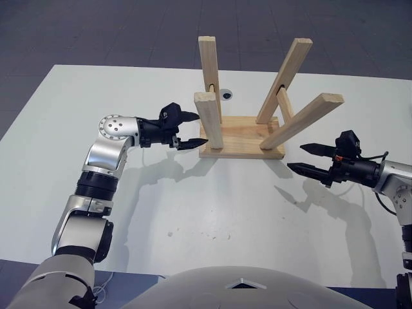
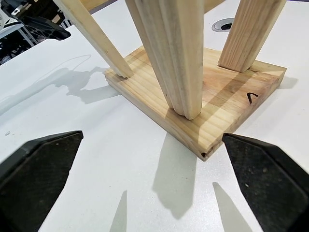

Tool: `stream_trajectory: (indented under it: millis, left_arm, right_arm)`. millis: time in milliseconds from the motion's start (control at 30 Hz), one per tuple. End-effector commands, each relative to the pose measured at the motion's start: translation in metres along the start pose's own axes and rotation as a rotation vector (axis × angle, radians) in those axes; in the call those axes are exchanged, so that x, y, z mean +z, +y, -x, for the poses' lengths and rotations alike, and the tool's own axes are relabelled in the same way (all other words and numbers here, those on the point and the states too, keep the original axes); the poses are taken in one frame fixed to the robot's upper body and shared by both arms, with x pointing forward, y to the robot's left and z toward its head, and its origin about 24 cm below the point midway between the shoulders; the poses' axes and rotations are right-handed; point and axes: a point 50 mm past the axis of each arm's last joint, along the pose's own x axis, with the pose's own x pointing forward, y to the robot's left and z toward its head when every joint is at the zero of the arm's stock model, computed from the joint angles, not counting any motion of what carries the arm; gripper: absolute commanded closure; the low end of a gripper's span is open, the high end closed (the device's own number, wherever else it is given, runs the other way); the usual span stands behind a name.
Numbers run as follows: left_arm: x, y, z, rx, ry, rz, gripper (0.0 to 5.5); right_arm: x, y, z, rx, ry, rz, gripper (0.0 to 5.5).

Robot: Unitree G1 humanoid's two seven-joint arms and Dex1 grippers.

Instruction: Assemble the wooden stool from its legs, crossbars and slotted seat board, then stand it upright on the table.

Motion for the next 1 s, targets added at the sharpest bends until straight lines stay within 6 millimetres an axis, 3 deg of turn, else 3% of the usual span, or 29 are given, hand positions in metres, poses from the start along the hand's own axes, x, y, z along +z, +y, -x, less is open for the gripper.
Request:
stream_trajectory:
  millis: [33,100,200,533,800,1000]
  left_arm:
    - [0.005,-0.001,-0.023,-0.057,-0.016,-0.016,1.08]
    - [0.002,-0.002,-0.031,-0.077,-0.006,-0.007,0.71]
    - [-0.003,-0.003,-0.037,-0.094,0.011,0.003,1.11]
    - [-0.013,-0.01,-0.036,-0.112,0.03,0.005,2.95]
    - [-0.009,-0.018,-0.041,-0.114,-0.01,0.016,4.35]
    - [-0.005,-0.02,-0.02,-0.065,-0.048,0.045,4.44]
  right_arm:
    - [0.005,-0.003,-0.001,-0.005,0.012,0.031,0.1]
    - [0.006,-0.004,-0.003,-0.002,0.013,0.036,0.1]
    - [0.005,-0.004,-0.005,0.004,0.014,0.041,0.1]
    - [0.002,-0.004,-0.006,-0.006,0.005,0.038,0.1]
    - [0.003,-0.005,-0.009,-0.013,-0.006,0.04,0.1]
    - [0.003,-0.009,-0.007,-0.022,0.004,0.044,0.1]
